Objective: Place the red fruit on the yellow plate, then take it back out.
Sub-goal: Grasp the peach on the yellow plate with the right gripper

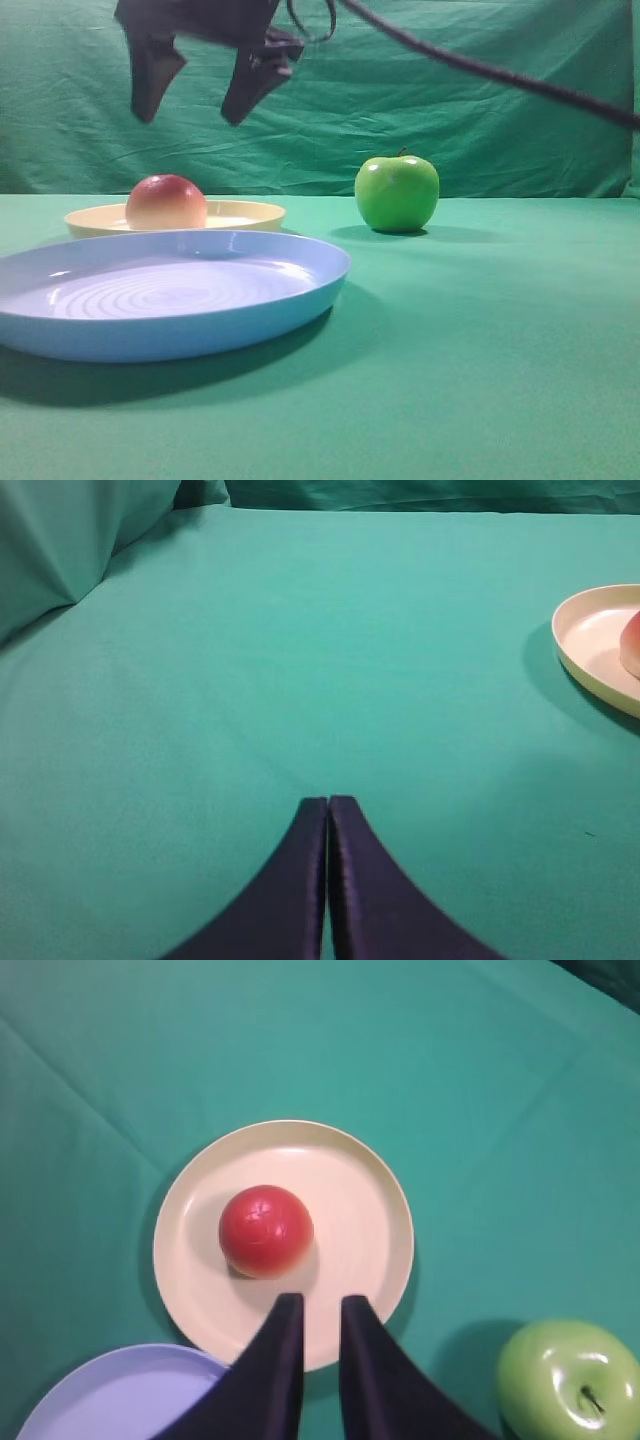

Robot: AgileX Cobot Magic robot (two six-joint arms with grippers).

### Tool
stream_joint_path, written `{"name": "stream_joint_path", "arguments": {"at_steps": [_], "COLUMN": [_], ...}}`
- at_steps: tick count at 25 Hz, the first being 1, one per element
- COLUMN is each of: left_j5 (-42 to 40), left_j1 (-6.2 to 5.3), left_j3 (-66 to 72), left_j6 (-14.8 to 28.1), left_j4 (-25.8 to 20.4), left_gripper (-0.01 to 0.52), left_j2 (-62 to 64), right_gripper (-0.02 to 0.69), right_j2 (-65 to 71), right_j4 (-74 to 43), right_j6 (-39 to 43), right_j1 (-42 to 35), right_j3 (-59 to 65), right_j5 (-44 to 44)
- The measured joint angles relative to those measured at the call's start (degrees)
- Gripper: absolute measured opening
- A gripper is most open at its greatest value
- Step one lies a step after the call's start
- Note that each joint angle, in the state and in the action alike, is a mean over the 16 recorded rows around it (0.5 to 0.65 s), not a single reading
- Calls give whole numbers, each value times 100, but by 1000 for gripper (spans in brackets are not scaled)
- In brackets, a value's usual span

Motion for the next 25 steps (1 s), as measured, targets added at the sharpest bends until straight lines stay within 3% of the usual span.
{"name": "stream_joint_path", "arguments": {"at_steps": [4, 7, 25], "left_j5": [0, 0, 0], "left_j1": [0, 0, 0], "left_j3": [0, 0, 0], "left_j6": [0, 0, 0], "left_j4": [0, 0, 0], "left_gripper": [0, 0, 0], "left_j2": [0, 0, 0], "right_gripper": [65, 14, 0], "right_j2": [-642, -1053, -3072], "right_j4": [-104, -164, -1228], "right_j6": [236, 346, 1373], "right_j1": [-78, -100, -104], "right_j3": [-6, -7, 379], "right_j5": [482, 779, 1459]}}
